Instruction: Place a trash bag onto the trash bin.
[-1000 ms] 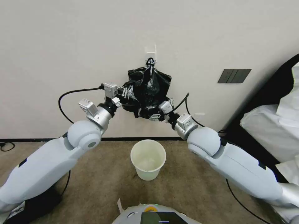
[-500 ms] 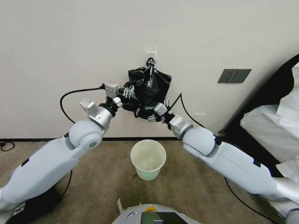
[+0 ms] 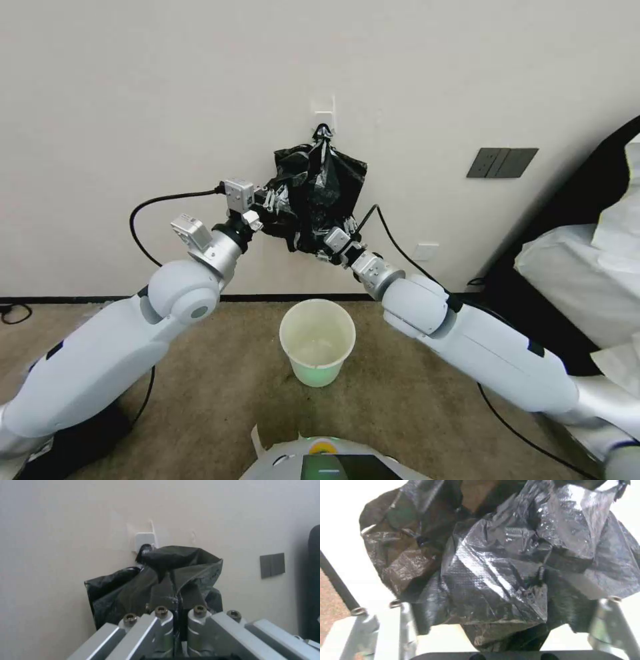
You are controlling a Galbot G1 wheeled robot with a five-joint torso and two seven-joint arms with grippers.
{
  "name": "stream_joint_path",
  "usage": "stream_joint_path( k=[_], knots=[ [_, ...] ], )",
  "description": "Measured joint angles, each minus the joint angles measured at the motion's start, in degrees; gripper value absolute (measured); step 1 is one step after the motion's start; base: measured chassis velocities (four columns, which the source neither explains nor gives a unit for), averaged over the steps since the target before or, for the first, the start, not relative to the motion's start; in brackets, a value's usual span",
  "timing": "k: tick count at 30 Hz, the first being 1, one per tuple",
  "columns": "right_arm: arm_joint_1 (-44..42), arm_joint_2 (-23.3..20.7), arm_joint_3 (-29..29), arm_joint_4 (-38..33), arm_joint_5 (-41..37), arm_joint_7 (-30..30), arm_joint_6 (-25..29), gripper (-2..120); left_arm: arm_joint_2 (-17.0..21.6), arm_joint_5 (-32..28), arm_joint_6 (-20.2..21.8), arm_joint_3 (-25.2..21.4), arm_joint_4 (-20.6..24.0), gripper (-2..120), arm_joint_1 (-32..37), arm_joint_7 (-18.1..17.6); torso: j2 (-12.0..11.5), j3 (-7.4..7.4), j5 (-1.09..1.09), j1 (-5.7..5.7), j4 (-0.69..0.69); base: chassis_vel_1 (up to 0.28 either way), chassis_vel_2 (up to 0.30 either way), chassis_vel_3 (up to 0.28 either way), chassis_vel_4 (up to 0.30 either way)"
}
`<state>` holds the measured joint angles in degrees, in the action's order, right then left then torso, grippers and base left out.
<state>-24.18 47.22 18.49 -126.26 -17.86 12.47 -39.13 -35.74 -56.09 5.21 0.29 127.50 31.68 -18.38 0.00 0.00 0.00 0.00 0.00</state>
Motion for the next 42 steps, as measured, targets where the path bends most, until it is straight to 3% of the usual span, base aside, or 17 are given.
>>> stream_joint_path(
  k=[6, 9, 13, 19, 23, 24, 27, 30, 35, 37, 38, 41, 42],
  knots=[
    [-2.2, -0.1, -1.3, 0.0, 3.0, 0.5, 1.3, 52, 0.2, 0.1, 0.0, -0.5, 0.5, 0, 1.2, 0.0, 0.0, 0.00, 0.00, 0.00, 0.00, 0.000, 0.000, 0.000, 0.000],
    [-4.5, -0.4, -2.7, -0.2, 6.6, 0.8, 3.1, 36, 0.5, 0.1, 0.0, -1.1, 0.7, 0, 1.9, 0.0, 0.0, 0.00, 0.00, 0.00, 0.00, 0.000, 0.000, 0.000, 0.000],
    [-6.4, -0.4, -4.1, -0.2, 9.0, 1.2, 5.0, 22, 0.6, 0.1, 0.0, -2.0, 1.1, 0, 3.3, 0.0, 0.0, 0.00, 0.00, 0.00, -0.01, 0.000, 0.000, 0.000, 0.000],
    [-10.3, 0.9, -7.4, 0.4, 5.0, 4.0, 8.8, 5, 1.1, 0.1, 0.0, -3.9, 1.9, 0, 6.3, 0.0, 0.0, 0.00, 0.00, 0.00, 0.00, 0.000, 0.000, 0.000, 0.000],
    [-16.6, 3.4, -13.1, -0.3, -10.6, 7.0, 16.4, 0, 1.8, 0.6, -0.3, -6.0, 2.6, 0, 9.0, 0.0, 0.0, 0.00, 0.00, 0.00, 0.01, 0.000, 0.000, 0.000, 0.000],
    [-16.6, 3.4, -13.1, -0.3, -10.6, 7.0, 16.4, 0, 1.8, 0.6, -0.3, -6.0, 2.6, 0, 9.0, 0.0, 0.0, 0.00, 0.00, 0.00, 0.01, 0.000, 0.000, 0.000, 0.000],
    [-21.9, 6.3, -18.1, -1.5, -23.3, 7.5, 24.2, 0, 2.0, 1.2, -0.4, -7.0, 2.7, 0, 10.3, -0.1, 0.0, 0.00, 0.00, 0.00, 0.00, 0.000, 0.000, 0.000, 0.000],
    [-24.2, 8.3, -20.9, -1.9, -29.9, 8.2, 27.6, 0, 2.1, 1.3, -0.5, -7.3, 2.7, 0, 10.8, -0.2, 0.0, -0.01, 0.00, 0.00, -0.01, 0.000, 0.000, 0.000, 0.000],
    [-25.1, 10.3, -23.5, -2.3, -39.4, 9.5, 29.9, 0, 2.2, 1.5, -0.5, -7.7, 2.9, 0, 11.4, -0.3, 0.0, 0.00, 0.00, 0.00, 0.00, 0.000, 0.000, 0.000, 0.000],
    [-25.1, 11.2, -24.9, -2.6, -47.4, 10.3, 30.8, 0, 2.3, 1.6, -0.5, -8.2, 3.0, 0, 11.7, -0.4, 0.0, 0.00, 0.00, 0.00, 0.00, 0.000, 0.000, 0.000, 0.000],
    [-25.1, 11.2, -24.9, -2.6, -47.4, 10.3, 30.8, 0, 2.3, 1.6, -0.5, -8.2, 3.0, 0, 11.7, -0.4, 0.0, 0.00, 0.00, 0.00, 0.00, 0.000, 0.000, 0.000, 0.000],
    [-25.4, 12.4, -27.8, -2.8, -60.2, 10.5, 32.5, 0, 2.7, 1.6, -0.6, -9.4, 3.1, 0, 12.4, -0.6, 0.0, -0.01, 0.00, 0.00, 0.01, 0.000, 0.000, 0.000, 0.000],
    [-25.4, 12.4, -27.8, -2.8, -60.2, 10.5, 32.5, 0, 2.7, 1.6, -0.6, -9.4, 3.1, 0, 12.4, -0.6, 0.0, -0.01, 0.00, 0.00, 0.01, 0.000, 0.000, 0.000, 0.000]
  ],
)
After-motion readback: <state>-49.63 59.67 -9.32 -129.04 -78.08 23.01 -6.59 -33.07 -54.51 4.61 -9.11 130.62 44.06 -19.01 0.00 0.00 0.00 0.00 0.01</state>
